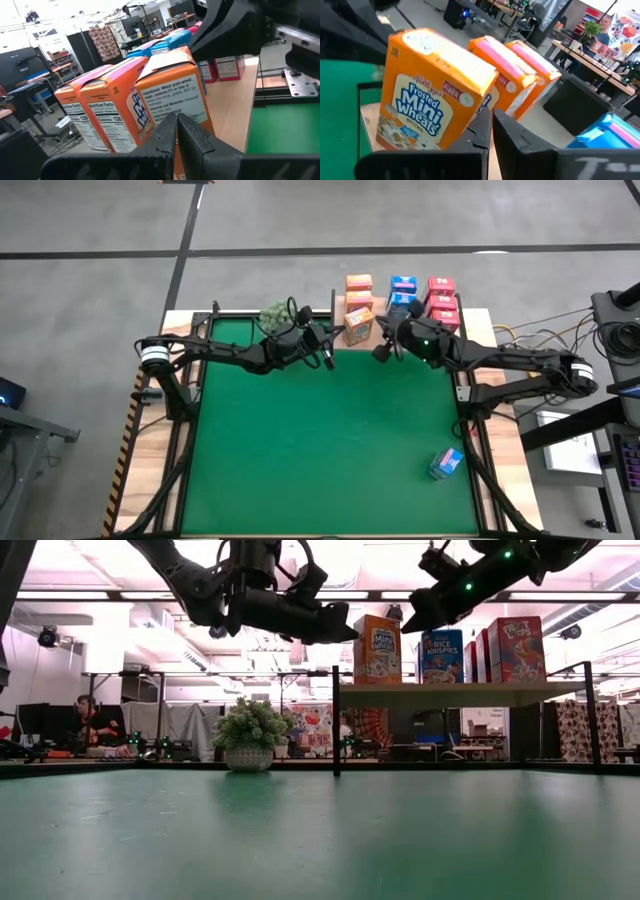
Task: Stack cereal on shelf
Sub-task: Put the orange cereal box on the shelf
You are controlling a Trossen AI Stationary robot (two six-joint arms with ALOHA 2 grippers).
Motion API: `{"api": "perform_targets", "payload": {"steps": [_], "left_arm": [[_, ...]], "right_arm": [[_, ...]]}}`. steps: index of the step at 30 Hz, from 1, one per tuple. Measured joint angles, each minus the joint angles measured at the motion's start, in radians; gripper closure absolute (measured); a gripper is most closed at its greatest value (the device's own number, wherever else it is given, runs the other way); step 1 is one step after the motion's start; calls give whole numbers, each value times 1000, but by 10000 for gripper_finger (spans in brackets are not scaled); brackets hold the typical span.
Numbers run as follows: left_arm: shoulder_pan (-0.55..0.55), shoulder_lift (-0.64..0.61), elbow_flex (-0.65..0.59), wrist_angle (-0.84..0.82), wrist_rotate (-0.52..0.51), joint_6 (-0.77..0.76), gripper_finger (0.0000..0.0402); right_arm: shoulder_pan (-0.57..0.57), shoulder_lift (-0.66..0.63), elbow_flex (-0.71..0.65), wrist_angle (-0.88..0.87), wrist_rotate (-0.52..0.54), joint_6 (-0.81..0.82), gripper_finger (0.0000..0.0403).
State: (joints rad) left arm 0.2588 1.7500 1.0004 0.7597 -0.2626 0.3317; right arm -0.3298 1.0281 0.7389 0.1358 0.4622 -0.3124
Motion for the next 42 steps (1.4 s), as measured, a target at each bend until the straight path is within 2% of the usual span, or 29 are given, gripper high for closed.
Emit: {"api": "perform_targets", "payload": {"steps": [9, 15, 25, 33, 37, 42], "left_arm": [[3, 0, 0, 1, 0, 3, 402], [11, 0, 0, 4, 0, 9, 402], [24, 6, 0, 12, 0, 11, 402], [16, 0, 0, -6, 0, -6, 402], [2, 0, 0, -13, 0, -9, 402], [2, 0, 0, -14, 1, -26, 402]], "right_arm": [[4, 22, 10, -66, -3, -5, 394], [9, 7, 10, -117, -52, 24, 394], [68, 7, 10, -135, -53, 0, 394], [79, 6, 10, -120, 124, -34, 394], [39, 7, 10, -52, 97, -74, 394], [9, 7, 10, -16, 2, -81, 394]]}}
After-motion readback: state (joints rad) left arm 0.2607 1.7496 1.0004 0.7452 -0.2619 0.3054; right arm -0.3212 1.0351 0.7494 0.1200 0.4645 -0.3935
